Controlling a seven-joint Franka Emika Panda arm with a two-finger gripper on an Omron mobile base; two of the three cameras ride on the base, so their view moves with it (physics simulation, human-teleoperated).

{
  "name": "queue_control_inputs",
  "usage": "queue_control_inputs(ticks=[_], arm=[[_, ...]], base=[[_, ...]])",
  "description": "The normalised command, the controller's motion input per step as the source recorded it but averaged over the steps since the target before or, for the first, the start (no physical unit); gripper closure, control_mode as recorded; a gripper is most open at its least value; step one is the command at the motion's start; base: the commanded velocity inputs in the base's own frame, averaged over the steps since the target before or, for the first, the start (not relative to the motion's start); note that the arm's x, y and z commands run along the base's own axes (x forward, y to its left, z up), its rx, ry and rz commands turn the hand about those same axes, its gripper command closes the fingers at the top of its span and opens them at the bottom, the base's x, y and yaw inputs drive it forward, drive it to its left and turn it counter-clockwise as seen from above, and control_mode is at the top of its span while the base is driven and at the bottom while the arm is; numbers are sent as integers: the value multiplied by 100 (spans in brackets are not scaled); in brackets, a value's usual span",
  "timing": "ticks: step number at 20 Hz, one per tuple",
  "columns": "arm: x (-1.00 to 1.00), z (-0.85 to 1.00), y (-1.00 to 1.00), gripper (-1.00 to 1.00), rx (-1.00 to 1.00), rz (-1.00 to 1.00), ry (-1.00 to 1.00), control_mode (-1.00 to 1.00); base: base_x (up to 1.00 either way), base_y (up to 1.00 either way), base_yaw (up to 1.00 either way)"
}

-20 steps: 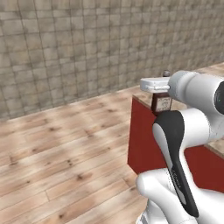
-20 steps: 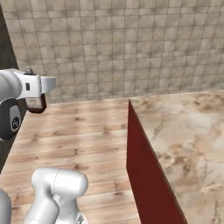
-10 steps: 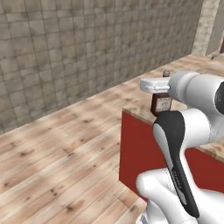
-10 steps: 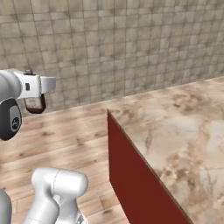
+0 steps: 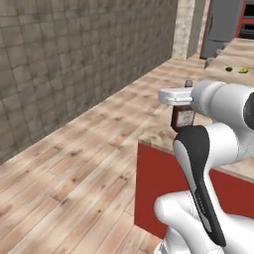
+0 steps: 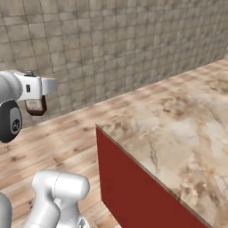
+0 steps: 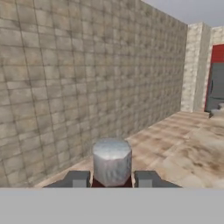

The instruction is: Move the ketchup and ketchup from the cabinet to the dining counter.

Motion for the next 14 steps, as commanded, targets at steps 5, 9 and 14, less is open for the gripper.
queue_control_inputs(ticks=[5,9,14], arm=[[0,0,0,100,0,0,0,100],[0,0,0,100,0,0,0,100],[0,0,0,100,0,0,0,100]], base=[[61,48,-39],[59,53,-34],[52,64,-22]])
